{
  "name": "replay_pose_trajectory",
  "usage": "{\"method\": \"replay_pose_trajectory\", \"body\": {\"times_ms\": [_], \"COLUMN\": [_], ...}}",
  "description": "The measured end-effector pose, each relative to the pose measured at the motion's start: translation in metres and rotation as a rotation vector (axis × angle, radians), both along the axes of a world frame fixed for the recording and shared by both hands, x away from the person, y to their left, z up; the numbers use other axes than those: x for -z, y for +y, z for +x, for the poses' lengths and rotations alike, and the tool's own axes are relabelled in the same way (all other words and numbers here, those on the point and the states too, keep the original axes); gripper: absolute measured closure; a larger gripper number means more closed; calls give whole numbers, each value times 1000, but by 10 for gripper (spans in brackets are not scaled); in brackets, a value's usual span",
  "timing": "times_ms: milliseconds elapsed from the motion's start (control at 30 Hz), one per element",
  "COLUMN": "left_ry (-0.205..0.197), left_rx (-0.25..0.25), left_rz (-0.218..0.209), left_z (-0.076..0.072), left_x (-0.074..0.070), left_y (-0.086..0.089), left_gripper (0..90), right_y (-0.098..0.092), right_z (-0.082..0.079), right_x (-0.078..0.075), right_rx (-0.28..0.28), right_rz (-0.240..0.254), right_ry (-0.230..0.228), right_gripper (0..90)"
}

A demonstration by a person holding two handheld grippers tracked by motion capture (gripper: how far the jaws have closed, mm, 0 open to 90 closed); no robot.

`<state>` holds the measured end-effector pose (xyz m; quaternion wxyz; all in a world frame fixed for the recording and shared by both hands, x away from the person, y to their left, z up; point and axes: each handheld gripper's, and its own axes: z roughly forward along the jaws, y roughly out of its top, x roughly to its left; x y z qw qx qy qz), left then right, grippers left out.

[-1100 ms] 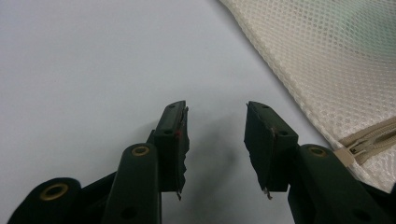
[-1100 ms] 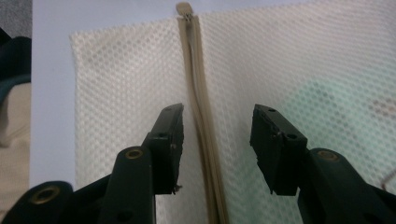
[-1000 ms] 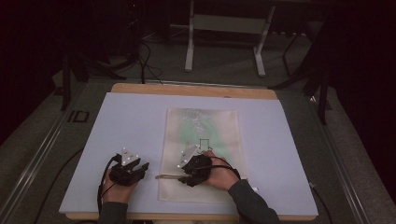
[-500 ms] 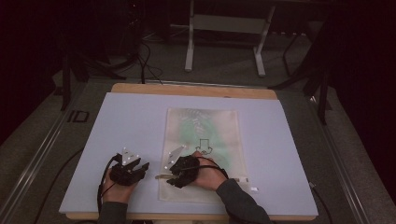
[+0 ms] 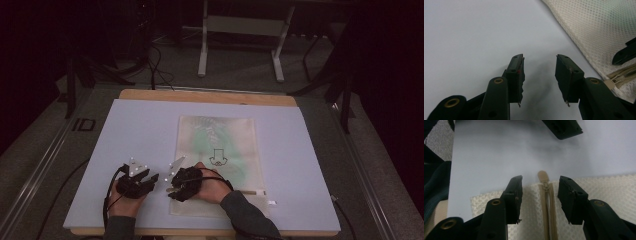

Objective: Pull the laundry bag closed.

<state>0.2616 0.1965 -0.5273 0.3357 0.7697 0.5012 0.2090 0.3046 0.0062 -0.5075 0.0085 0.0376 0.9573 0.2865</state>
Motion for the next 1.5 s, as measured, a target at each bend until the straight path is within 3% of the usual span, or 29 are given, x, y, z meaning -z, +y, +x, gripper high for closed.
{"method": "replay_pose_trajectory", "body": {"times_ms": [333, 733, 933, 1200, 1500], "left_ry": [7, 7, 15, 23, 21], "left_rx": [-7, -16, -19, -12, -12], "left_rz": [-5, -11, -10, -5, -7], "left_z": [0, 1, 1, 1, 1], "left_x": [0, 0, 0, 1, 1], "left_y": [2, 5, 6, 5, 4], "left_gripper": [578, 576, 573, 573, 574], "right_y": [12, 28, 28, 31, 32], "right_z": [3, 6, 6, 1, 3], "right_x": [3, 9, 9, 6, 2], "right_rx": [5, -8, 4, 8, 8], "right_rz": [-3, -41, -48, -90, -73], "right_ry": [1, -16, -14, -31, -40], "right_gripper": [562, 625, 645, 804, 810]}}
